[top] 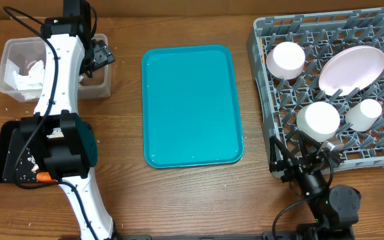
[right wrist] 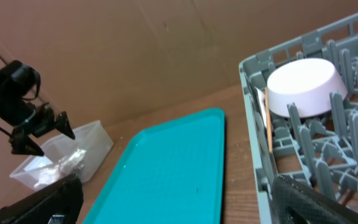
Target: Sort waste into correct bins and load items into the dishwasher rack
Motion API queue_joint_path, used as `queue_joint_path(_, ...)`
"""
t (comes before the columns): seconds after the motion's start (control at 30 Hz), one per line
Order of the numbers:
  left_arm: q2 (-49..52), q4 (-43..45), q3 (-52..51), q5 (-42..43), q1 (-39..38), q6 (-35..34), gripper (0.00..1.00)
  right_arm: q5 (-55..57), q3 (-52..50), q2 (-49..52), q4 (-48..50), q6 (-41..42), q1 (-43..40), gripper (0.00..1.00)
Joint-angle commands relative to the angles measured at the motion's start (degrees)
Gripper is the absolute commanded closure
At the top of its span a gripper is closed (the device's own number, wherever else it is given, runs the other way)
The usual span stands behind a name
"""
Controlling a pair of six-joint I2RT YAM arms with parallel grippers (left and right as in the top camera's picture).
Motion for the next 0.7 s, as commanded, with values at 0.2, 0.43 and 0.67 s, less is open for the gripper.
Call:
queue_joint_path(0.2, -0.35, 0.04, 1.18, 0.2, 0.09, -1.38, 0.0, 7.37, -7.32, -6.97, 3.56, -0.61, -3.52, 0.0)
queue_joint_path(0.43, -0.35, 0.04, 1.18, 0.2, 0.09, -1.38, 0.0, 9.35, -7.89, -6.97, 3.52, -0.66, -8.04, 0.0)
queue_joint_path(0.67, -0.35, 0.04, 1.18, 0.2, 0.09, -1.38, 0.0, 10.6, -7.87, -6.97, 2.6, -9.49, -9.42, 0.0)
